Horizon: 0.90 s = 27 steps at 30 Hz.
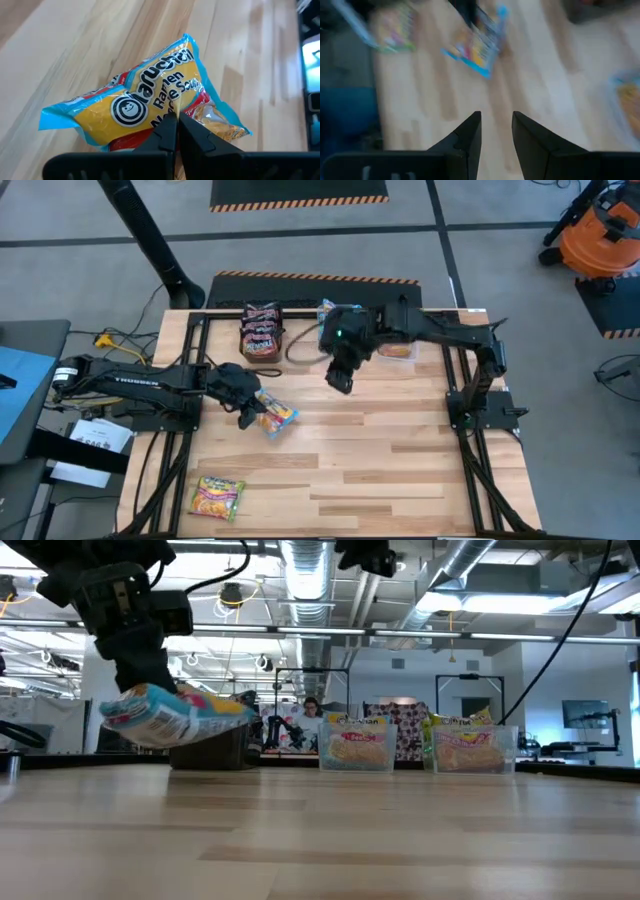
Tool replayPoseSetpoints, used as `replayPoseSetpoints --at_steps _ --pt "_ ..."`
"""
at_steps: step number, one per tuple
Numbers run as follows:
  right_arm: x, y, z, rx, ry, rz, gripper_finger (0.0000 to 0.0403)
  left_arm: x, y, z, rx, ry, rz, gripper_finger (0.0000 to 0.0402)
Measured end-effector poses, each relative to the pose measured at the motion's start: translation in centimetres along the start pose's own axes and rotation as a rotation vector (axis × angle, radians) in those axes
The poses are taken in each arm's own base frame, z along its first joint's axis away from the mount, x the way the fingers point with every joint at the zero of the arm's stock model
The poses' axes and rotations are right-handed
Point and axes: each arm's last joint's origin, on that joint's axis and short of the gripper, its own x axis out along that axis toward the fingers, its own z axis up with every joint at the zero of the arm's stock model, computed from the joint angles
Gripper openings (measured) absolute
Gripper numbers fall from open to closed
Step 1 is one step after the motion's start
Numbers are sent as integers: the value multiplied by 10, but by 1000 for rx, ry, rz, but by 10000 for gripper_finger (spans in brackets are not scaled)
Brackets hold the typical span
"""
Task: Sort Maruchan noodles
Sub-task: Put the blue noodle pack into the left transparent bin
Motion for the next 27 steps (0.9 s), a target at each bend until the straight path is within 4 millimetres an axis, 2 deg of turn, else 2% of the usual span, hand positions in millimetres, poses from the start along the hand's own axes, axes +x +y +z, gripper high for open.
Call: replayPoseSetpoints --at_steps 9,13,17,22,27 --pt "-18 -38 19 110 -73 323 133 -1 -6 11 36 -112 -55 0" --pt "-21 -48 21 132 -84 331 133 -1 -6 12 38 -121 -59 0" --pt "-21 -48 18 130 -57 316 137 -1 -6 12 48 -126 -51 0" --pt "5 -38 3 104 118 194 141 -1 -6 12 66 -127 -48 0" --pt "36 -18 2 51 177 209 140 -2 -4 16 126 -172 25 0"
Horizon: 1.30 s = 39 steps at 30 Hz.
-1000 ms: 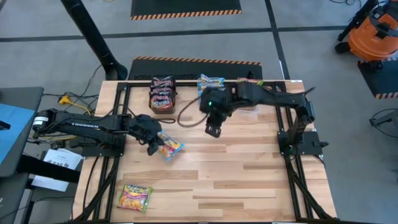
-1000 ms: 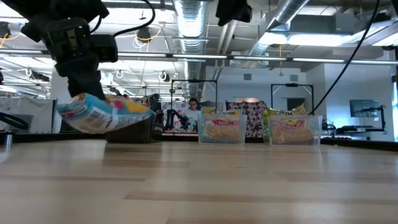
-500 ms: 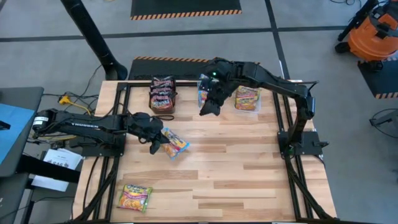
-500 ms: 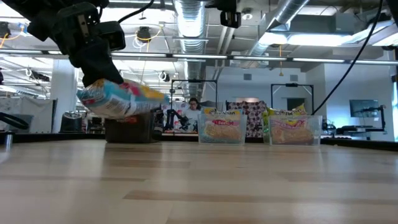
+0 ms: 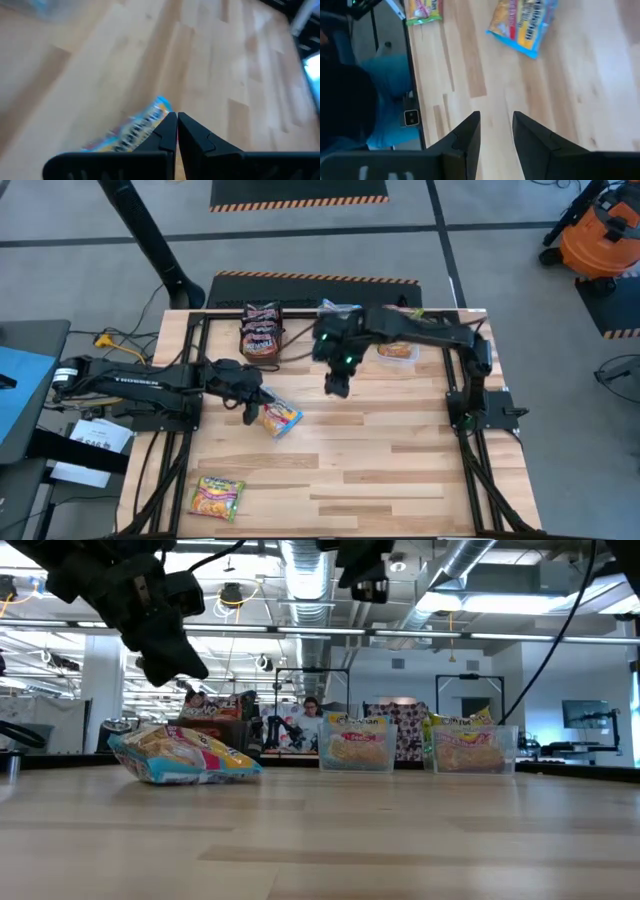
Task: Sort Maruchan noodles
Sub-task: Put the blue noodle pack into the left transparent bin
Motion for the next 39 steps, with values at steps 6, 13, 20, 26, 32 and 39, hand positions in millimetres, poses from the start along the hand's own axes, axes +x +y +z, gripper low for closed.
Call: replayPoseSetpoints --at_steps 6,13,20,26,32,39 --pt "44 16 4 -59 55 35 139 -13 2 28 38 -79 87 0" --pt "68 29 13 -184 -15 75 139 -40 -4 76 94 -157 140 0" --pt "94 34 26 -323 -110 106 139 -72 -15 111 116 -202 184 0" --pt "132 25 31 -378 -100 103 139 -93 -22 131 122 -231 192 0" --pt "150 22 39 -456 -155 107 141 -100 -25 136 123 -241 189 0" --pt "165 15 41 -492 -172 59 180 -98 -23 132 116 -197 220 0"
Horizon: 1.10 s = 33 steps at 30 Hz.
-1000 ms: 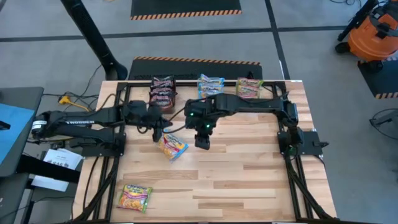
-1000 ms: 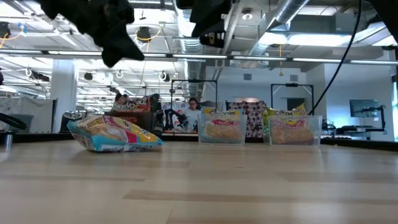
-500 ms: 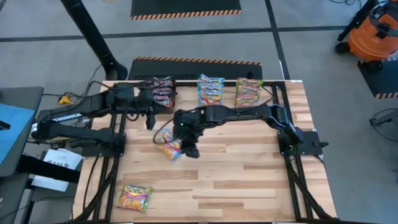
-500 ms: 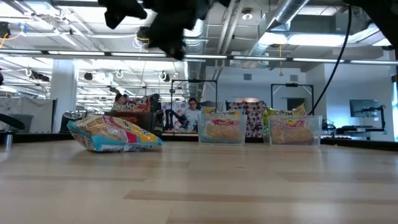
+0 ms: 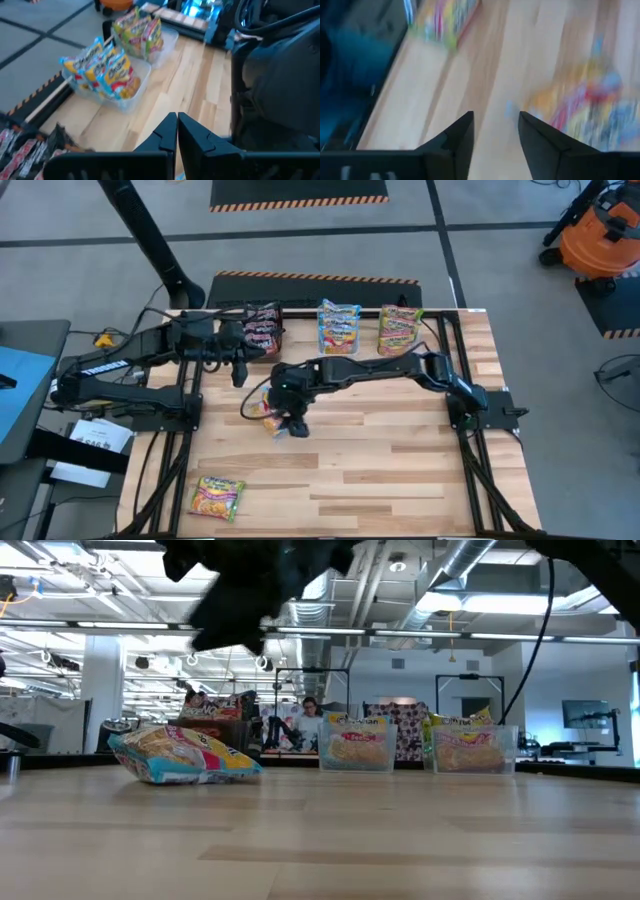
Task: Sort Maruchan noodles
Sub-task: Put the blue noodle pack into the left transparent bin
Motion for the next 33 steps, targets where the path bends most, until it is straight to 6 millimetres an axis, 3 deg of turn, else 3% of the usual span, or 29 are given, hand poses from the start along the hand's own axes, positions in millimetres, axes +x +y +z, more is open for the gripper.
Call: replayPoseSetpoints --at_steps 10,19,24,33 --pt "17 -19 -5 -44 -6 -239 252 -6 4 4 -3 -63 97 0" --pt "32 -26 -9 -48 -16 -284 255 -24 4 21 -5 -274 79 0" --pt "38 -29 -12 -44 -4 -320 255 -27 4 19 -4 -261 82 0" --pt "67 -42 -31 -4 45 -322 255 -25 5 14 1 -206 90 0"
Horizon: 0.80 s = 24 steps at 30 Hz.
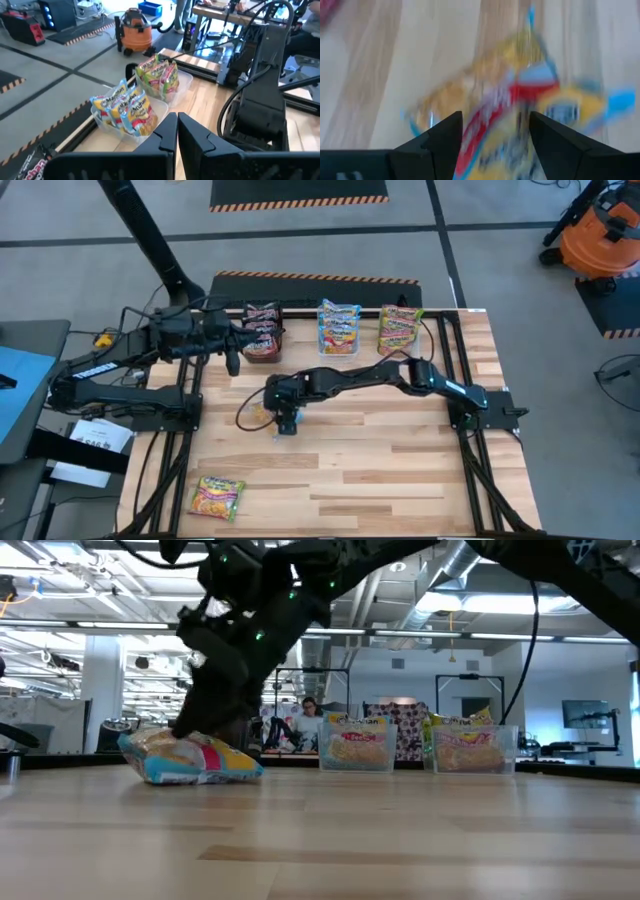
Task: Sort Maruchan noodles
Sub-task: Put the blue noodle pack into the left transparent bin
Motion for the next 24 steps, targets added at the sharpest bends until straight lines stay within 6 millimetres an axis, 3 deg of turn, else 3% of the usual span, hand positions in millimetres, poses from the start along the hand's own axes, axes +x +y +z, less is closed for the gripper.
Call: replayPoseSetpoints --at_steps 10,13,21,24 --pt "19 -2 -15 113 72 -27 238 0 0 -2 9 18 3 0" --pt "19 -2 -16 145 76 -22 194 0 0 -2 9 18 3 0" --pt "15 2 -13 166 72 33 22 0 0 -2 10 24 3 0" --pt "8 4 -10 157 71 40 11 0 0 -3 11 29 4 0"
